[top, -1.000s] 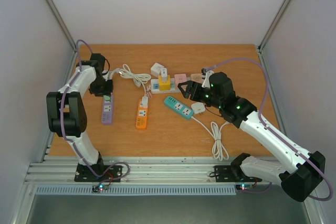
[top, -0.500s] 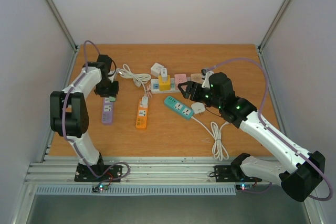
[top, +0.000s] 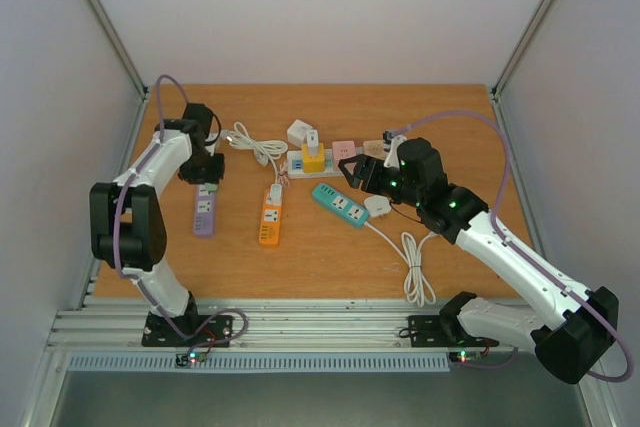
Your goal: Insert the plug
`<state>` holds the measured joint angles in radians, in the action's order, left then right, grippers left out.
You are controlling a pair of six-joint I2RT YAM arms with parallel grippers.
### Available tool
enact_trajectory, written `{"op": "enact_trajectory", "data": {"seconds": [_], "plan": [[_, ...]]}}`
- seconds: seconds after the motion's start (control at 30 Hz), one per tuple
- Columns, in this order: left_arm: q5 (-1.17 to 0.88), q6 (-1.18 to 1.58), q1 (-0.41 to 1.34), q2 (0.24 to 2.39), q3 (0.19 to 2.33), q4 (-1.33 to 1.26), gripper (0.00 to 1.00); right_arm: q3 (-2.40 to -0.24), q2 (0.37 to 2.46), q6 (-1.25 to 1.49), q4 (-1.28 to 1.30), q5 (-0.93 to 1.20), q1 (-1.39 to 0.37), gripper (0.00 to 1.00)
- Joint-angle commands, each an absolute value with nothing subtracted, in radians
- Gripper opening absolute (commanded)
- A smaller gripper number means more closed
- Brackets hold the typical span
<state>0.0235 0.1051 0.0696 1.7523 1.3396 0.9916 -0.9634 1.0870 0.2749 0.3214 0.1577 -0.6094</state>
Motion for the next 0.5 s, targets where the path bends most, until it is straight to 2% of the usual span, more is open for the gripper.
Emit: {"op": "enact_trajectory", "data": {"seconds": [0.0, 0.47], "plan": [[0.054, 0.116, 0.068, 1.689, 1.372, 1.002, 0.14, -0.965, 1.093, 0.28, 0.298, 0.163, -0.604, 0.72], [0.07, 0.097, 0.048, 1.768, 1.332, 0.986, 0.14, -0.971, 1.088, 0.278, 0.299, 0.162, -0.603, 0.72]]}}
